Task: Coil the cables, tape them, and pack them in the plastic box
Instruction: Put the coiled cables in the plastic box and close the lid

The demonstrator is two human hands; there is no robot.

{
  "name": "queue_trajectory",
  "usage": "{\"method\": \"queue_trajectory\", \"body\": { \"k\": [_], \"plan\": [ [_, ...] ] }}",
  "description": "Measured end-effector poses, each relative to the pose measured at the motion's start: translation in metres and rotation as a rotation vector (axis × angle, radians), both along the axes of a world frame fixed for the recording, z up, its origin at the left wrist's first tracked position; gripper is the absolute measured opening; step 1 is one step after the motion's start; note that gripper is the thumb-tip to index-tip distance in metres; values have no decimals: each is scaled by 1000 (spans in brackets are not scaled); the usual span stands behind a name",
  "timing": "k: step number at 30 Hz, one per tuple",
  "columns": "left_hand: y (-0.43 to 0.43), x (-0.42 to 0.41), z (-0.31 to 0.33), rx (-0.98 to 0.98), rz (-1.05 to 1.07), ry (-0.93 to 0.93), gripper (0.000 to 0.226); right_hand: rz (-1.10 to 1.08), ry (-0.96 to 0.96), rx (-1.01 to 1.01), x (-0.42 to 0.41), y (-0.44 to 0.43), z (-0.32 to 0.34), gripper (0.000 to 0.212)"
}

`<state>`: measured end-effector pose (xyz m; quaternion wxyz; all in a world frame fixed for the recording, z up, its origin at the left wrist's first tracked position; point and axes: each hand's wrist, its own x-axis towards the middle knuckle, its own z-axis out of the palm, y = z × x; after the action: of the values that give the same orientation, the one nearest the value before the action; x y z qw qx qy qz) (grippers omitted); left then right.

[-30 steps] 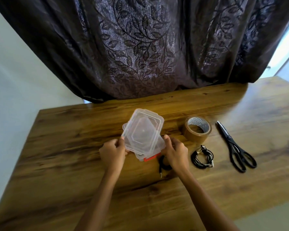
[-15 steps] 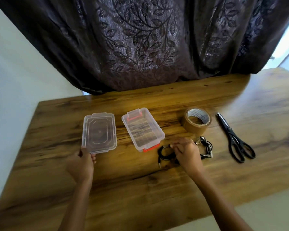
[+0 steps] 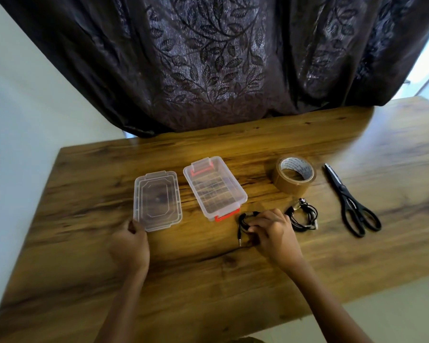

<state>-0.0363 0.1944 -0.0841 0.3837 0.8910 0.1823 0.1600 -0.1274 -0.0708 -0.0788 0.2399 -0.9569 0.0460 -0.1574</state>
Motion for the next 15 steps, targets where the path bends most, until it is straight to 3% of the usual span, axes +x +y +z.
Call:
{"method": "queue_trajectory", "body": {
  "k": [3, 6, 15],
  "plan": [
    [-10, -4, 10, 15, -23, -68, 28, -95, -43, 204, -1, -1, 12, 12],
    [-29, -4, 20, -3, -177, -109, 23, -187, -120, 317, 3, -4, 30, 9],
    [-86, 5, 39, -263, -543, 78, 41, -49, -207, 262, 44, 11, 72, 11]
  ]
}}
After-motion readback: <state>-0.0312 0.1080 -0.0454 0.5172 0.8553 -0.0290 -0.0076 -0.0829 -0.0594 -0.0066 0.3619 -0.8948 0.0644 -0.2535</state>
